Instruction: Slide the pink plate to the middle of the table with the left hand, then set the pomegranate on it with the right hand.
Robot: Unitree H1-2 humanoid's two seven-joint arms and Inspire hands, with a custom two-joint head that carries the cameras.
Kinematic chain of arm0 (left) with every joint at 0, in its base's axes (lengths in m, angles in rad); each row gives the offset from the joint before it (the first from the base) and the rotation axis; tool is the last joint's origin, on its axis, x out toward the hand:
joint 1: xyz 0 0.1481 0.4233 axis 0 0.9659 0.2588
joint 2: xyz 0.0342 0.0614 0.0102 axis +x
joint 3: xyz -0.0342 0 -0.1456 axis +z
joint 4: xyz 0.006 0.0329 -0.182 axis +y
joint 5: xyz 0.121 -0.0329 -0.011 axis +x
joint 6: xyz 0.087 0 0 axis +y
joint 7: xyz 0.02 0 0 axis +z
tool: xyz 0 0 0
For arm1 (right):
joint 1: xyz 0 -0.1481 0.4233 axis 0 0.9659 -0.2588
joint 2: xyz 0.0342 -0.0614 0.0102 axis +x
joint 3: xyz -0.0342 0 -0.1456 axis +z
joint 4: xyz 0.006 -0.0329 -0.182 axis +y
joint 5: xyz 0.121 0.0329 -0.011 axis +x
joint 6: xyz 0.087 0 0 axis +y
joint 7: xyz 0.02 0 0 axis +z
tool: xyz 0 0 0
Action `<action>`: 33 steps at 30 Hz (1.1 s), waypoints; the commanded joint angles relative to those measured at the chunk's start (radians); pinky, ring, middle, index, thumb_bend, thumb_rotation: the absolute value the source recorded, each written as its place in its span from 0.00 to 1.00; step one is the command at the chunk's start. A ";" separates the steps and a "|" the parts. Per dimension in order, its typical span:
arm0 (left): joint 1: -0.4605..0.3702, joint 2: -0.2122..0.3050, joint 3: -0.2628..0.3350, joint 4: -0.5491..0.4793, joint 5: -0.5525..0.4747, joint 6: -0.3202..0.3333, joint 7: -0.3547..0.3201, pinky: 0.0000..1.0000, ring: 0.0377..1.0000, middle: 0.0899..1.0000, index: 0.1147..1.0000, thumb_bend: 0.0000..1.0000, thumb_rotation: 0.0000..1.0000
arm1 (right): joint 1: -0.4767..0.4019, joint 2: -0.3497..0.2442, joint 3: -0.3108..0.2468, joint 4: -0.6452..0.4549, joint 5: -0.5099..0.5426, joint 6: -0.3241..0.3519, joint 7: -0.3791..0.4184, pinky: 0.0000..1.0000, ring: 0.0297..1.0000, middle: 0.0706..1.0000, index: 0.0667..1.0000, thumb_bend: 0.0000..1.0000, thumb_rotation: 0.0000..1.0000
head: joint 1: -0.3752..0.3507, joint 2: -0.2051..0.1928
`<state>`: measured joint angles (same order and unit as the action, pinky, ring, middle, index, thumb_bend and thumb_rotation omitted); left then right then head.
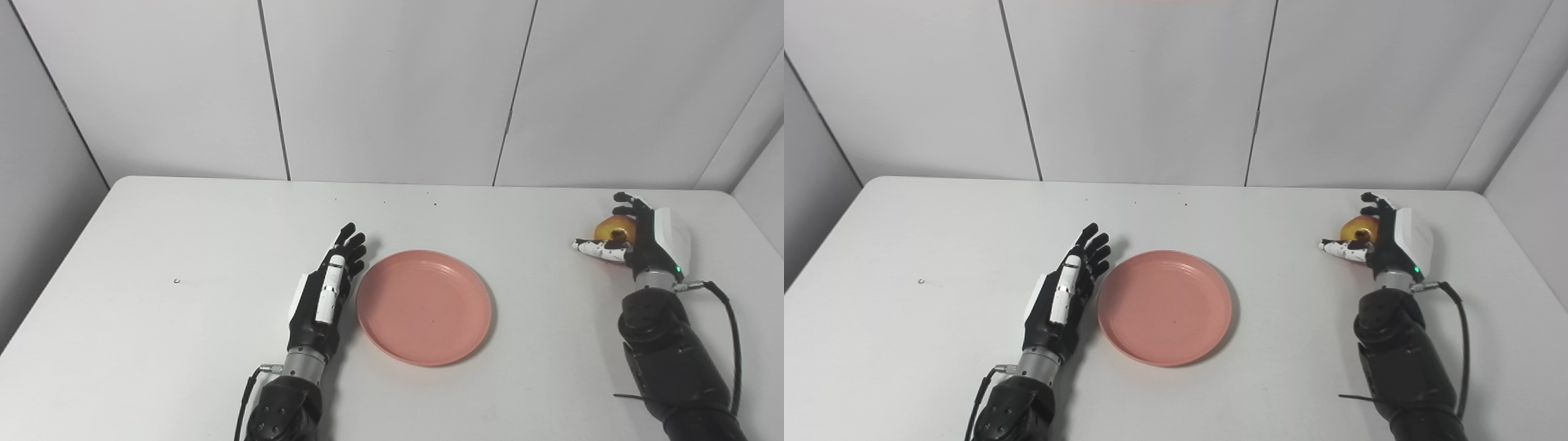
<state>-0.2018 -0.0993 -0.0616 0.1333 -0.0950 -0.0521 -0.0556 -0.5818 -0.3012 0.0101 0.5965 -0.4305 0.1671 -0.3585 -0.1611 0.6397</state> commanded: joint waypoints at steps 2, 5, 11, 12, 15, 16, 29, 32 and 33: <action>-0.008 -0.003 -0.004 -0.019 0.000 -0.017 -0.009 0.94 0.93 0.92 0.90 0.30 1.00 | -0.013 -0.010 -0.004 0.000 0.008 -0.037 -0.020 0.46 0.48 0.48 0.61 0.57 0.00 | 0.002 -0.002; -0.008 -0.006 -0.004 -0.017 0.005 -0.020 -0.003 0.94 0.93 0.92 0.90 0.30 1.00 | -0.010 -0.011 -0.001 0.001 0.007 -0.048 -0.035 0.41 0.39 0.44 0.53 0.52 0.00 | 0.003 -0.003; -0.008 -0.010 -0.005 -0.016 0.004 -0.022 -0.003 0.94 0.93 0.92 0.90 0.30 1.00 | -0.007 -0.009 -0.001 -0.007 0.012 -0.048 -0.043 0.40 0.40 0.42 0.49 0.52 0.00 | 0.006 -0.003; -0.007 -0.011 -0.005 -0.018 0.005 -0.020 -0.002 0.94 0.93 0.92 0.90 0.30 1.00 | -0.006 -0.008 -0.002 -0.010 0.014 -0.048 -0.043 0.41 0.40 0.42 0.49 0.52 0.00 | 0.006 -0.003; -0.008 -0.010 -0.005 -0.021 -0.004 -0.013 -0.008 0.95 0.93 0.92 0.90 0.30 1.00 | -0.005 -0.008 -0.005 -0.011 0.019 -0.058 -0.047 0.35 0.38 0.42 0.50 0.52 0.00 | 0.006 -0.004; -0.008 -0.009 -0.005 -0.020 -0.008 -0.012 -0.012 0.95 0.94 0.93 0.91 0.30 1.00 | -0.003 -0.007 -0.005 -0.012 0.019 -0.064 -0.054 0.35 0.38 0.42 0.50 0.52 0.00 | 0.006 -0.004; -0.005 -0.009 -0.008 -0.021 0.004 -0.020 -0.005 0.94 0.93 0.92 0.90 0.30 1.00 | 0.057 0.034 -0.024 -0.190 0.030 -0.163 -0.108 0.32 0.37 0.44 0.51 0.51 0.00 | 0.015 -0.004; 0.000 -0.009 -0.010 -0.030 0.009 -0.014 -0.002 0.94 0.93 0.92 0.90 0.30 1.00 | 0.083 0.053 -0.016 -0.279 0.023 -0.158 -0.097 0.34 0.38 0.44 0.50 0.51 0.00 | 0.017 -0.010; 0.001 -0.009 -0.010 -0.031 0.010 -0.017 0.000 0.94 0.93 0.92 0.89 0.30 1.00 | 0.090 0.058 -0.013 -0.304 0.022 -0.154 -0.090 0.36 0.39 0.45 0.50 0.51 0.00 | 0.017 -0.011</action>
<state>-0.1955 -0.0998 -0.0665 0.1248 -0.0921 -0.0517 -0.0549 -0.4693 -0.2403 -0.0015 0.3428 -0.3936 0.0572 -0.4408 -0.1442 0.6305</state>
